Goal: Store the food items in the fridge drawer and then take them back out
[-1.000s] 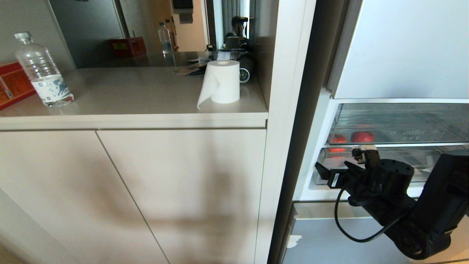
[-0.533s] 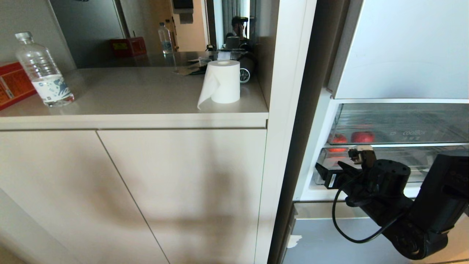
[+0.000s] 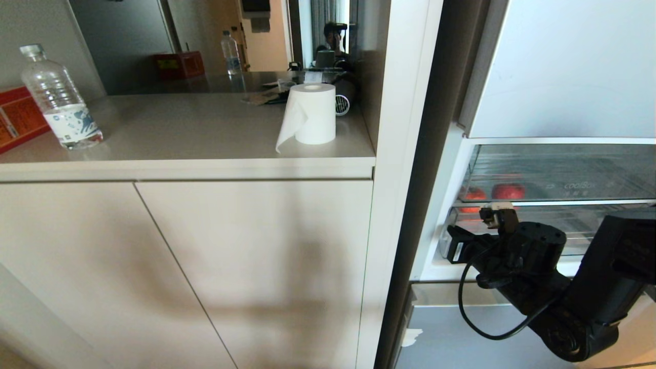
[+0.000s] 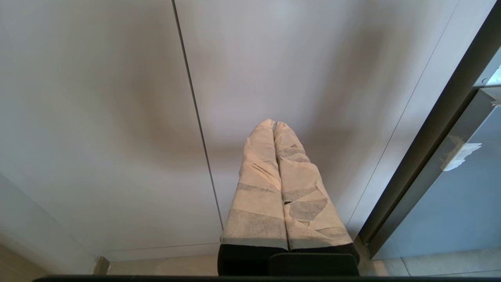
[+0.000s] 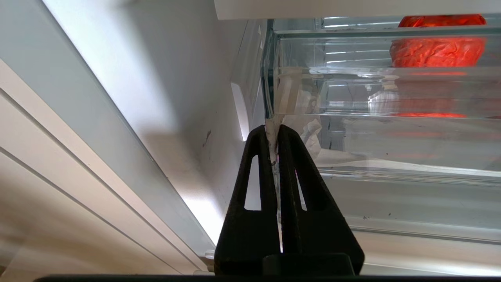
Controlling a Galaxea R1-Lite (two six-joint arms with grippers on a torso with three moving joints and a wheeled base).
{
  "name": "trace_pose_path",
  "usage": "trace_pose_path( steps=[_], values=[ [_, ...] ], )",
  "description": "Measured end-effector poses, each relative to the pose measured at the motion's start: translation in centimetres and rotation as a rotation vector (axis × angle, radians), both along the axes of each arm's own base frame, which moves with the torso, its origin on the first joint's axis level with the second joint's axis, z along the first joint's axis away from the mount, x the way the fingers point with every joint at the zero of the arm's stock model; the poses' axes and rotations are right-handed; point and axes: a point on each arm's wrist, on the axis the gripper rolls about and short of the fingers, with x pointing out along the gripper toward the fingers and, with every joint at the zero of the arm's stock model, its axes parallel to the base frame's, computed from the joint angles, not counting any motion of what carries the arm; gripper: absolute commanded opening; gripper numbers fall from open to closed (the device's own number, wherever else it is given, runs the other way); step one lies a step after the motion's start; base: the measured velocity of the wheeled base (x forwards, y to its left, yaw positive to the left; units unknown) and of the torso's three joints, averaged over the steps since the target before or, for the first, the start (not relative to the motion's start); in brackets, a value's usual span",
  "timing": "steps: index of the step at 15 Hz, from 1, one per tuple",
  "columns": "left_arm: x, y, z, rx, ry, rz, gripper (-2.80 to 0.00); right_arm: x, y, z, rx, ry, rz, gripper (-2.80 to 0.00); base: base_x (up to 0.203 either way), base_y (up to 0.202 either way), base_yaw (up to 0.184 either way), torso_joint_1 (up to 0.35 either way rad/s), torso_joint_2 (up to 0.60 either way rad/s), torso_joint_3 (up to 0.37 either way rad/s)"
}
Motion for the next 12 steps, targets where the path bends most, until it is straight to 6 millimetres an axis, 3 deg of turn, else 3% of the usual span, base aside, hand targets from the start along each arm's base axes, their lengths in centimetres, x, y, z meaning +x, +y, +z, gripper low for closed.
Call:
trace_pose_path(
  steps=[6,12],
  values=[
    [0.0,0.0,0.0,0.000,0.000,0.000,-2.80,-0.4,0.0,0.0,-0.001,0.007,0.003,-2.80,0.000,0.000,0.000,0.000,0.00,0.000],
    [0.0,0.0,0.0,0.000,0.000,0.000,-2.80,-3.8,-1.0,0.5,-0.008,0.062,0.011,-2.80,0.000,0.000,0.000,0.000,0.00,0.000]
  ],
)
